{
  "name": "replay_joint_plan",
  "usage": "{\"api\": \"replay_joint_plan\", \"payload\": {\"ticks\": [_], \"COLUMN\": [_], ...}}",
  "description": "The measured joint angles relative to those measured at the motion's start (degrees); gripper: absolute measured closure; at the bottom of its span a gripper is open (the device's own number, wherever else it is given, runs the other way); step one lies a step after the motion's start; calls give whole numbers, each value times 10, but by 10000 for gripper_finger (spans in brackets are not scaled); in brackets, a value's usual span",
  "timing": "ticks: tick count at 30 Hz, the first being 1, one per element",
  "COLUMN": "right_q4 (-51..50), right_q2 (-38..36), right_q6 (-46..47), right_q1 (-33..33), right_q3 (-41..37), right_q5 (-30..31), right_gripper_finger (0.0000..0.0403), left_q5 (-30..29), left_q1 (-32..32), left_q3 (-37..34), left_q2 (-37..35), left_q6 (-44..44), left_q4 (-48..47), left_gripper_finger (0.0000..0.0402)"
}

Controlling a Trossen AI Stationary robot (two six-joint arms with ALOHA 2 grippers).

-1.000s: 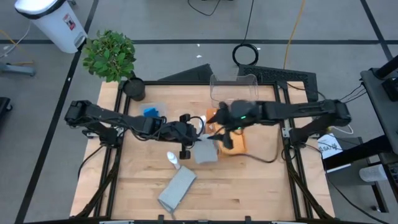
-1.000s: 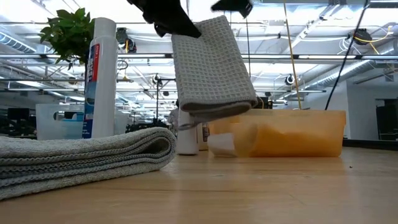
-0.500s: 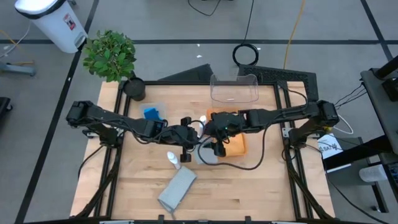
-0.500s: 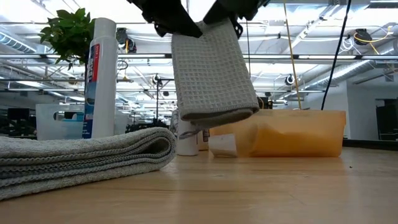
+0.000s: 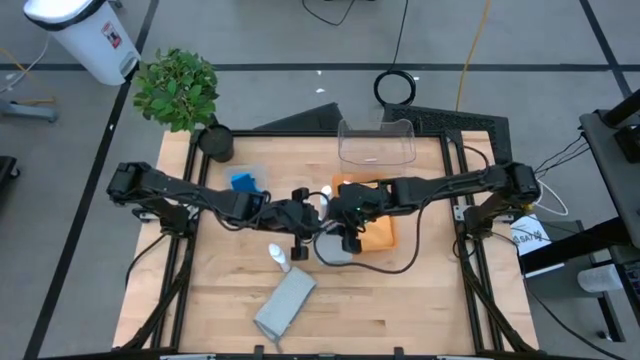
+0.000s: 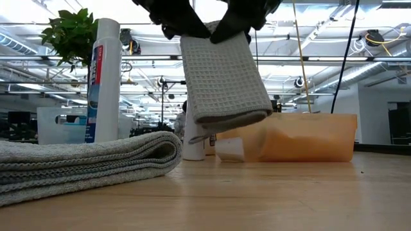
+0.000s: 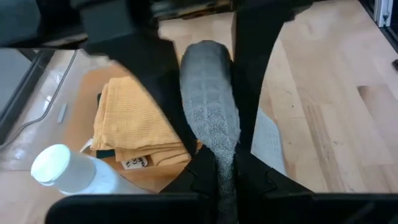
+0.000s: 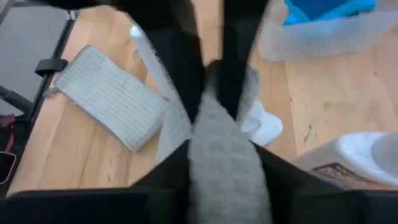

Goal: Pick & Place Kitchen Items
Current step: Put the gray microfiber cloth into the orange bin

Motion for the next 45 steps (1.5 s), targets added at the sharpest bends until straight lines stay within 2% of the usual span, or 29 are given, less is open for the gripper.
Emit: {"api": "replay_joint_plan", "payload": {"ticks": [4,6,12,18,24,33,39,45], "right_q4": [-1,-6,-43,-114,-129,-57,20,68], "right_q2": [0,-4,-53,-124,-193,-274,-304,-307], "right_q6": [-30,-44,-46,-49,-53,-34,-16,7], "right_q1": [0,-2,-2,-3,-5,-30,-52,-65], "right_q3": [0,0,0,0,-30,-156,-243,-299], "right_q5": [-13,-33,-33,34,95,88,3,-39], "right_gripper_finger": [376,392,397,399,399,399,399,399], "left_q5": [15,18,17,15,15,15,15,15], "left_q1": [0,-2,-5,-6,-6,-5,-5,-5], "left_q3": [0,0,-1,-1,-1,-1,-1,-1], "left_q2": [0,0,-23,-48,-71,-72,-72,-72], "left_q6": [0,0,26,45,46,45,45,45], "left_q4": [5,12,38,62,62,73,77,78], "left_gripper_finger": [371,370,348,321,324,325,325,325]}}
